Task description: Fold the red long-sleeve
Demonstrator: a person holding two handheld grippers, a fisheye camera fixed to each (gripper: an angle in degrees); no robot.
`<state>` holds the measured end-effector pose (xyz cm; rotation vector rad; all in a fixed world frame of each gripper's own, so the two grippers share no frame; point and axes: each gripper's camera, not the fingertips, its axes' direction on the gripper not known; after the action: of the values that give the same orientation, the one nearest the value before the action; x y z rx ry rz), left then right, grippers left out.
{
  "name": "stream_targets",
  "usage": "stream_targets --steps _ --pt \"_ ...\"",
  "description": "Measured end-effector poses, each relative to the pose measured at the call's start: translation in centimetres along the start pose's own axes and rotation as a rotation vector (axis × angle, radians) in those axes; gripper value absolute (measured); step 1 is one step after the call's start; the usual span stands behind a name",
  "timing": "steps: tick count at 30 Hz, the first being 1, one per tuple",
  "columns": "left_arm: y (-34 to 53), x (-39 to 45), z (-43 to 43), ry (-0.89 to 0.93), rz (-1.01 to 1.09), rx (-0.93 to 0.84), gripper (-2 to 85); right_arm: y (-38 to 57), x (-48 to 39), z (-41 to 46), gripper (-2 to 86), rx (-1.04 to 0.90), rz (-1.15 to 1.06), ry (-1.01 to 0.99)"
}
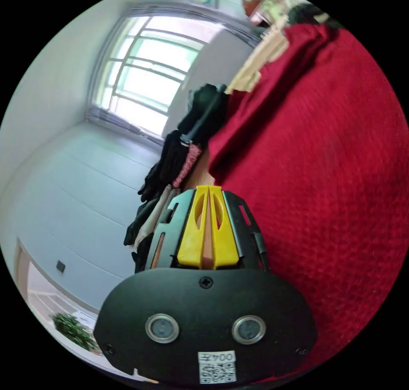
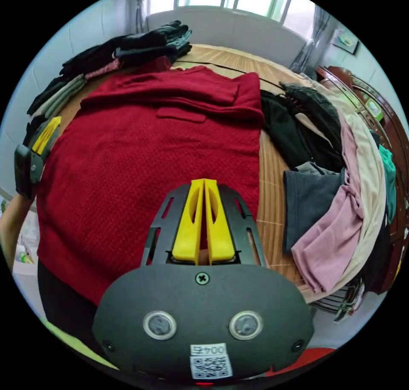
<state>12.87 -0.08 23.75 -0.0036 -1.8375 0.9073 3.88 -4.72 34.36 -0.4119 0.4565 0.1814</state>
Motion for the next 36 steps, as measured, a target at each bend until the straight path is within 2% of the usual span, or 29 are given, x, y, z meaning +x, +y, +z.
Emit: stream_targets --steps 3,5,8,11,18,21,25,31,34,36 --pt "-3.9 -4.2 2.0 0.026 -0.040 -0.025 2.2 0.7 -0.4 0.0 -0.6 0.012 0.002 0.029" --pt "-6.6 -6.3 5.7 0.132 -0.046 -0.133 3.8 0.9 -0.4 -0.1 -0.6 0.006 -0.001 0.038" --pt "-9.0 -7.6 8.7 0.252 -0.009 -0.190 7.8 1.4 0.9 -0.5 -0.6 0.011 0.029 -0.015" --pt "-10.5 -8.9 9.0 0.326 0.008 -0.163 11.5 1.9 2.7 -0.8 -0.6 0.016 0.070 -0.081" --pt "-13.8 -13.3 10.9 0.443 -0.062 -0.188 11.8 3.0 5.0 -2.0 -0.6 0.026 0.086 -0.114" --pt "-15.2 -16.3 12.3 0.448 -0.122 -0.217 9.6 3.4 5.9 -2.6 -0.7 0.028 0.089 -0.117" --pt "-14.1 -21.3 15.6 0.590 -0.306 -0.334 5.3 4.0 7.5 -3.2 -0.8 0.036 0.101 -0.132" --pt "-14.6 -31.4 15.2 0.762 -0.446 -0.390 6.7 4.8 10.3 -4.5 -0.6 0.044 0.107 -0.145" --pt "-11.6 -37.6 13.1 0.813 -0.544 -0.417 8.1 5.2 12.6 -5.2 -0.4 0.048 0.129 -0.198" --pt "-8.3 -41.3 11.5 0.865 -0.628 -0.438 8.5 5.7 16.1 -6.3 0.3 0.045 0.191 -0.329"
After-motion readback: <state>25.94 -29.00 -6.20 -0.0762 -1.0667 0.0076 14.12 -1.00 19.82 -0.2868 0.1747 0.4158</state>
